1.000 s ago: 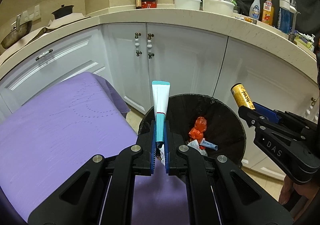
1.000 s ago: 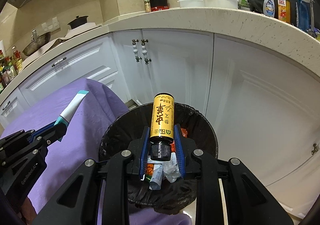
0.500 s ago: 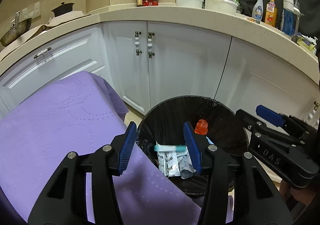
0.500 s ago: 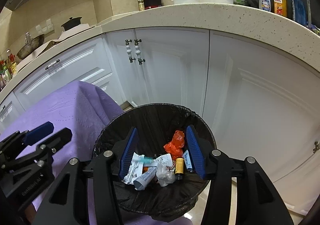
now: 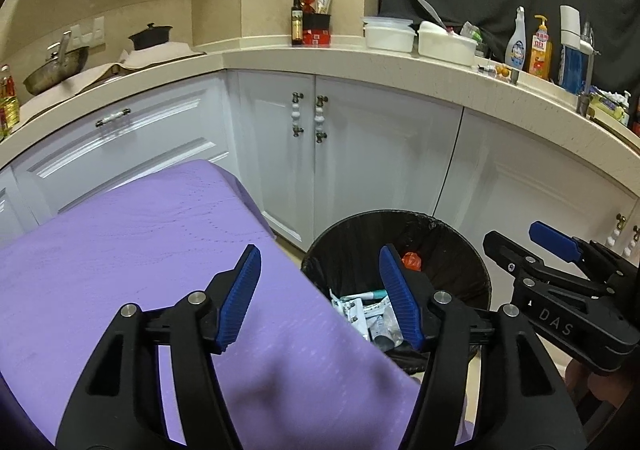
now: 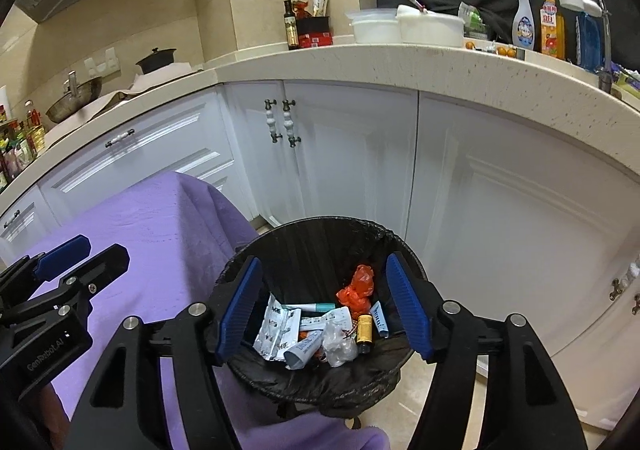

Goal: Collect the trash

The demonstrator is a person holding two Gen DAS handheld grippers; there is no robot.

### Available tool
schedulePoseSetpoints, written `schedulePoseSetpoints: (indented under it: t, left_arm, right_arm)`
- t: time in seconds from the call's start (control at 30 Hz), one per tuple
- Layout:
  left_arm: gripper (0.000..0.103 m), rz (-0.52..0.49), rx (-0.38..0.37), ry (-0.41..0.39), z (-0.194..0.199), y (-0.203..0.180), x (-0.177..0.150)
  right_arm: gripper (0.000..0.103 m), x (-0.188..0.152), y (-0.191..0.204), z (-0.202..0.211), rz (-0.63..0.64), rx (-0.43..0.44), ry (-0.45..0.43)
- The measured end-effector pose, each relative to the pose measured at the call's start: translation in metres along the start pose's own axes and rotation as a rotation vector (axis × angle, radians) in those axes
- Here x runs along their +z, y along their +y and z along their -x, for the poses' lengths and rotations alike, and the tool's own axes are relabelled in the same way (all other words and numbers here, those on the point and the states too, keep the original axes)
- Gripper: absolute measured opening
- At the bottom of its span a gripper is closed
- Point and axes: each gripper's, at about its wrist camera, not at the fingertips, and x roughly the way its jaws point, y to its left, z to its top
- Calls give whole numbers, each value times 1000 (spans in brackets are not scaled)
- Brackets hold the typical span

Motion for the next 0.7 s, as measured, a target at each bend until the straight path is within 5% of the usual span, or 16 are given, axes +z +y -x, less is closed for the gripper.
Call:
schedulePoseSetpoints:
  t: [0.7]
  left_arm:
    - [74,16,44,-67,71,20,-33]
  right_arm:
    - [72,-27,20,62,37,7,-59]
